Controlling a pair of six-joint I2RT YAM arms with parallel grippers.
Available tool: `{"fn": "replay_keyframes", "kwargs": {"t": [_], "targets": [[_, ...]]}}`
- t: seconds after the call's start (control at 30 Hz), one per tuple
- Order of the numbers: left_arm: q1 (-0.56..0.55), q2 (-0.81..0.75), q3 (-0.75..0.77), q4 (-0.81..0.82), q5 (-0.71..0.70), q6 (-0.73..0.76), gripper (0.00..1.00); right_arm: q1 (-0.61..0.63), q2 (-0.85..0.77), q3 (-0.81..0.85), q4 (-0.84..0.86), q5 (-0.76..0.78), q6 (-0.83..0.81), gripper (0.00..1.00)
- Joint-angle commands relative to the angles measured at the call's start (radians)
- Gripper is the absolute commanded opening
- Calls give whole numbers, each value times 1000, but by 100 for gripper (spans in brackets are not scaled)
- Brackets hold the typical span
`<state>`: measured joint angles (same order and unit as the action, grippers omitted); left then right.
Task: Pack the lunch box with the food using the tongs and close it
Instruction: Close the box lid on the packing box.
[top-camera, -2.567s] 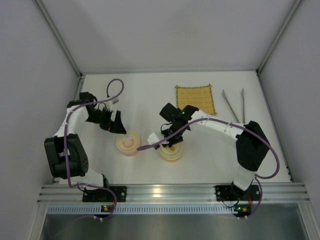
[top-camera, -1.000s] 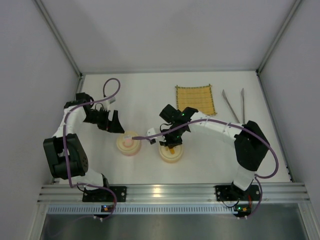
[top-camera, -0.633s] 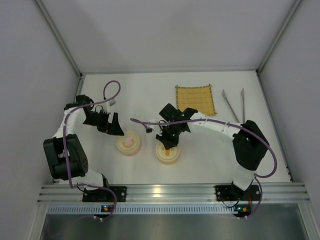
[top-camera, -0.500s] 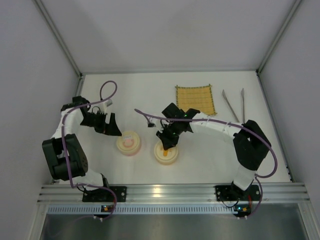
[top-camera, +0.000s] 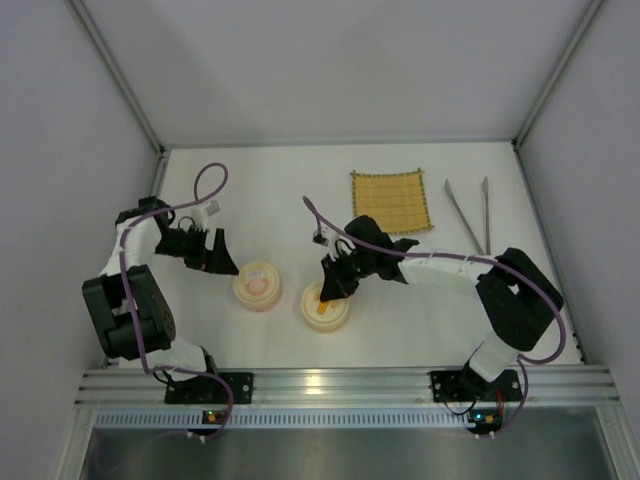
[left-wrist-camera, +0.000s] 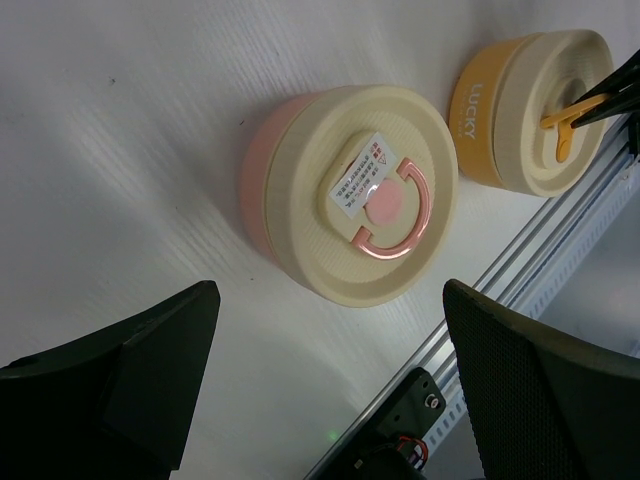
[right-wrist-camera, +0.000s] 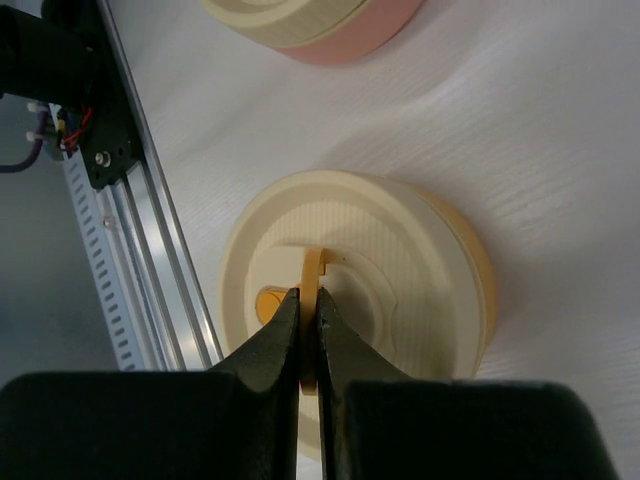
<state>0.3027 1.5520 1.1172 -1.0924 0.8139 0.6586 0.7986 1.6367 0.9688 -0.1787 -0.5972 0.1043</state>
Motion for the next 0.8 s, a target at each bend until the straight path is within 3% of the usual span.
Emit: {"fn": "replay_keyframes", "kwargs": {"t": [0.0, 0.17, 0.33, 0.77], "targets": [[3, -6, -13, -9, 18, 42, 98, -28, 52, -97, 146, -18, 70, 0], [3, -1, -20, -3, 14, 45, 98, -78, 48, -177, 284, -75, 149, 0], [3, 10, -20, -1, 22, 44, 98, -84, 63, -150, 256, -101, 137, 0], [3, -9, -20, -9, 30, 47, 98, -88, -31, -24, 33, -101, -3, 41]]}}
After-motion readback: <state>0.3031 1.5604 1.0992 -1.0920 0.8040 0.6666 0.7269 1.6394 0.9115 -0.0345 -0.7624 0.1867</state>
